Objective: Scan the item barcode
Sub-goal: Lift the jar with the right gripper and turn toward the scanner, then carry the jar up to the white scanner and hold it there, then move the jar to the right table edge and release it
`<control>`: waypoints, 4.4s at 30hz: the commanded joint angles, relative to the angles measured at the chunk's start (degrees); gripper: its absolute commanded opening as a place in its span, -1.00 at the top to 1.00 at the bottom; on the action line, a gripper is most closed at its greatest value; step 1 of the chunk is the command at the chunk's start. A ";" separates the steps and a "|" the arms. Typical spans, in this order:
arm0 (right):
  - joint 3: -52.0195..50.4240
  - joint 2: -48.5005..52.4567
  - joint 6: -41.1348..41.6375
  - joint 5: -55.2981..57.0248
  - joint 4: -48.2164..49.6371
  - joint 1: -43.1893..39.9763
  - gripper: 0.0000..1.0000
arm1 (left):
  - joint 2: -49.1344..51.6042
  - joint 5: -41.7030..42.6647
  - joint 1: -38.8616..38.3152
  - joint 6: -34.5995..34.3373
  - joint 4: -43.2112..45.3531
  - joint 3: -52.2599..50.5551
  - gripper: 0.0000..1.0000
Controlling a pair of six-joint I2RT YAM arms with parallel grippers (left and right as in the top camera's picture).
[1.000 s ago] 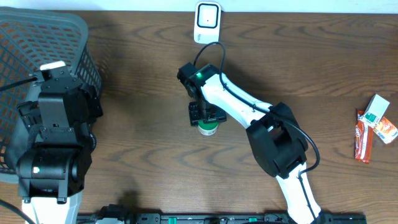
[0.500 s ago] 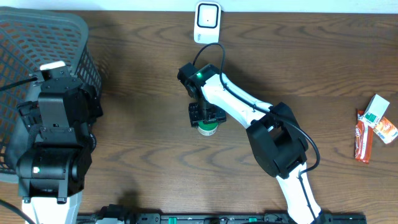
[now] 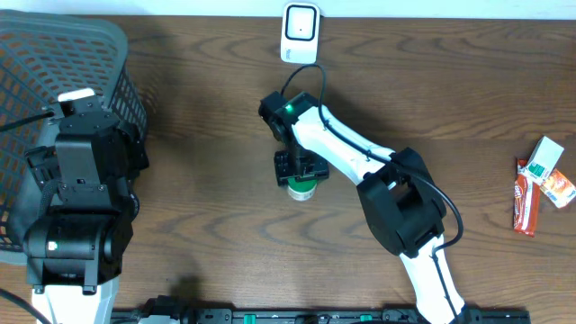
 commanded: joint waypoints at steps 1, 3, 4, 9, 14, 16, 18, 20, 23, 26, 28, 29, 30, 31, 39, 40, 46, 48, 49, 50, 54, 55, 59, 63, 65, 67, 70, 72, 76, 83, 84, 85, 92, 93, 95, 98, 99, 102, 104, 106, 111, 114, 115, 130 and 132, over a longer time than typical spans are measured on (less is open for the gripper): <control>0.68 1.55 -1.97 -9.09 -1.88 -2.12 0.03 | -0.04 -0.48 0.33 -0.31 0.02 -0.31 -0.93; 1.64 1.55 -5.20 -15.87 -3.26 -3.93 0.02 | -0.04 -0.48 0.33 -0.28 0.02 -0.31 -0.93; 2.12 1.55 -6.40 -18.56 -3.98 -4.81 0.03 | -0.04 -0.48 0.33 -0.31 0.02 -0.31 -0.93; 4.28 1.55 -9.73 -31.10 -8.68 -10.25 0.10 | -0.04 -0.48 0.33 -0.31 0.02 -0.31 -0.93; 4.48 1.55 -12.26 -37.46 -14.60 -14.62 0.08 | -0.04 -0.48 0.33 -0.28 0.02 -0.31 -0.93; 4.48 1.55 -13.05 -40.04 -17.66 -16.04 0.09 | -0.04 -0.48 0.33 -0.31 0.02 -0.31 -0.93; 4.48 1.55 -15.85 -44.19 -20.13 -16.72 0.09 | -0.04 -0.48 0.33 -0.31 0.02 -0.31 -0.93; 4.48 1.55 -17.09 -45.33 -21.92 -17.07 0.08 | -0.04 -0.48 0.33 -0.28 0.02 -0.31 -0.93; 4.48 1.55 -17.55 -45.18 -23.26 -17.11 0.08 | -0.04 -0.48 0.33 -0.28 0.02 -0.31 -0.93; 4.48 1.55 -17.53 -45.20 -23.52 -17.05 0.09 | -0.04 -0.48 0.33 -0.28 0.02 -0.31 -0.93; 4.48 1.55 -17.53 -45.20 -23.45 -16.98 0.14 | -0.04 -0.48 0.33 -0.31 0.02 -0.31 -0.93; 4.48 1.55 -17.53 -45.20 -23.19 -16.94 0.15 | -0.02 -0.48 0.33 -0.28 0.02 -0.31 -0.93; 4.48 1.55 -17.55 -45.20 -22.14 -16.90 0.15 | 0.00 -0.48 0.33 -0.28 0.02 -0.31 -0.93; 4.48 1.55 -17.51 -45.20 -20.31 -16.83 0.15 | 0.00 -0.48 0.33 -0.31 0.02 -0.31 -0.93; 7.63 1.55 -11.50 -47.52 15.56 -16.65 0.13 | 0.22 -0.48 0.33 -0.31 0.02 -0.31 -0.93; 8.48 1.55 -10.05 -47.50 19.65 -16.76 0.10 | 0.22 -0.48 0.33 -0.28 0.02 -0.31 -0.93; 14.71 1.55 -5.86 -35.50 38.56 -17.09 0.14 | 0.22 -0.48 0.33 -0.31 0.02 -0.31 -0.93; 15.17 1.55 -5.84 -30.32 41.92 -17.09 0.11 | 0.22 -0.48 0.33 -0.31 0.02 -0.31 -0.93; 15.21 1.55 -5.86 -28.00 43.45 -17.14 0.11 | 0.24 -0.48 0.33 -0.31 0.02 -0.31 -0.93; 15.19 1.55 -5.90 -24.81 45.22 -17.16 0.11 | 0.24 -0.48 0.33 -0.28 0.02 -0.31 -0.93; 15.19 1.90 -9.75 -12.92 53.11 -17.40 0.15 | 0.22 -0.48 0.33 -0.28 0.02 -0.31 -0.93; 15.19 1.92 -10.47 -11.47 54.51 -17.40 0.19 | 0.22 -0.48 0.33 -0.28 0.02 -0.31 -0.93; 15.19 2.89 -12.81 -2.99 60.65 -17.40 0.31 | 0.24 -0.48 0.33 -0.31 0.02 -0.31 -0.93; 15.19 5.49 -13.90 0.02 66.64 -17.57 0.23 | 0.22 -0.48 0.33 -0.28 0.02 -0.31 -0.93; 15.19 6.97 -13.88 0.37 68.96 -17.77 0.23 | 0.22 -0.48 0.33 -0.28 0.02 -0.31 -0.93; 15.19 8.50 -13.88 0.59 71.54 -17.86 0.19 | 0.22 -0.48 0.33 -0.28 0.02 -0.31 -0.93; 15.19 10.38 -13.86 1.92 75.10 -17.88 0.14 | 0.24 -0.48 0.33 -0.31 0.02 -0.31 -0.93; 15.19 11.19 -13.86 3.30 76.50 -17.88 0.14 | 0.24 -0.48 0.33 -0.31 0.02 -0.31 -0.93; 15.19 12.17 -13.88 5.73 78.25 -17.88 0.11 | 0.22 -0.48 0.33 -0.31 0.02 -0.31 -0.93; 15.19 12.31 -15.08 6.91 78.79 -18.05 0.07 | 0.24 -0.48 0.33 -0.31 0.02 -0.31 -0.93; 15.19 12.31 -15.50 6.91 78.68 -18.05 0.07 | 0.22 -0.48 0.33 -0.31 0.02 -0.31 -0.93; 15.19 12.31 -15.61 6.93 78.53 -18.05 0.07 | 0.22 -0.48 0.33 -0.28 0.02 -0.31 -0.93; 15.32 12.07 -15.58 6.88 77.40 -18.14 0.06 | 0.24 -0.48 0.33 -0.31 0.02 -0.31 -0.93; 15.37 11.82 -15.58 6.88 76.54 -18.14 0.06 | 0.24 -0.48 0.33 -0.31 0.02 -0.31 -0.93; 15.39 10.58 -15.91 6.99 74.42 -18.16 0.07 | 0.22 -0.48 0.33 -0.31 0.02 -0.31 -0.93; 15.63 7.63 -17.42 7.39 70.58 -18.56 0.09 | 0.22 -0.48 0.33 -0.28 0.02 -0.31 -0.93; 15.63 6.10 -17.57 7.52 68.85 -18.84 0.10 | 0.24 -0.48 0.33 -0.31 0.02 -0.31 -0.93; 15.63 0.79 -17.55 8.22 62.99 -20.00 0.12 | 0.24 -0.48 0.33 -0.28 0.02 -0.31 -0.93; 15.63 -3.43 -17.59 8.26 57.77 -21.00 0.11 | 0.22 -0.48 0.33 -0.31 0.02 -0.31 -0.93; 15.63 -7.93 -18.29 8.48 51.25 -22.25 0.07 | 0.22 -0.48 0.33 -0.28 0.02 -0.31 -0.93; 15.63 -19.23 -19.32 16.33 24.76 -27.32 0.12 | 0.24 -0.48 0.33 -0.31 0.02 -0.31 -0.93; 15.63 -22.36 -18.27 19.45 10.36 -31.80 0.08 | 0.24 -0.48 0.33 -0.28 0.02 -0.31 -0.93; 15.63 -22.67 -17.55 20.50 6.19 -33.79 0.07 | 0.22 -0.48 0.33 -0.31 0.02 -0.31 -0.93; 6.88 -14.86 -8.83 10.12 -1.01 -53.53 0.06 | 0.24 -0.48 0.33 -0.31 0.02 -0.31 -0.93; 5.20 -13.05 -7.82 11.04 -0.87 -54.38 0.00 | 0.22 -0.48 0.33 -0.31 0.02 -0.31 -0.93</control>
